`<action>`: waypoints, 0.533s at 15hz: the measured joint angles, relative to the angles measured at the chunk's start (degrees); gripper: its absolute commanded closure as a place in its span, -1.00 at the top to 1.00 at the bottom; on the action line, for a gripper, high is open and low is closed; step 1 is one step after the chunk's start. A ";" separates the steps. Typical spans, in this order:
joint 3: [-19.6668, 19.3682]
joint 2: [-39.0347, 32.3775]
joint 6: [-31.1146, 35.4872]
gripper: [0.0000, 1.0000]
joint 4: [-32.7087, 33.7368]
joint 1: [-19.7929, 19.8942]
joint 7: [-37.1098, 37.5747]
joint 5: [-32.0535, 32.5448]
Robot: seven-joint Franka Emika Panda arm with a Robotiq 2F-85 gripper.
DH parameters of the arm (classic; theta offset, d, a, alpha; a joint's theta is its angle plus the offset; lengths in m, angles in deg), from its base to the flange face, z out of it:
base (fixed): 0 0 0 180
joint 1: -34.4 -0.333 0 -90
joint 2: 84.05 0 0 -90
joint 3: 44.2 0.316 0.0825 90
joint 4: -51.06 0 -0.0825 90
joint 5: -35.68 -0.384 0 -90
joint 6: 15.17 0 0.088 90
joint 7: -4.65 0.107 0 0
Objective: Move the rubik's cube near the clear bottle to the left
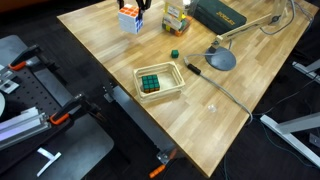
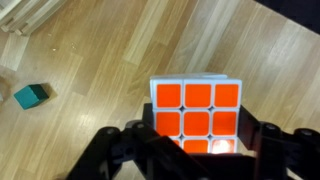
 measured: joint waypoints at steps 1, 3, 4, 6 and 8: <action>0.29 0.96 -1.55 0.05 -0.33 -0.46 -1.35 1.29; 0.63 1.43 -2.65 0.55 -0.36 -1.33 -2.51 2.83; 0.62 1.26 -2.62 0.55 -0.36 -1.38 -2.40 2.83; 0.41 1.07 -2.61 0.55 -0.36 -1.29 -2.39 2.83; 0.39 1.08 -2.60 0.55 -0.33 -1.17 -2.39 2.83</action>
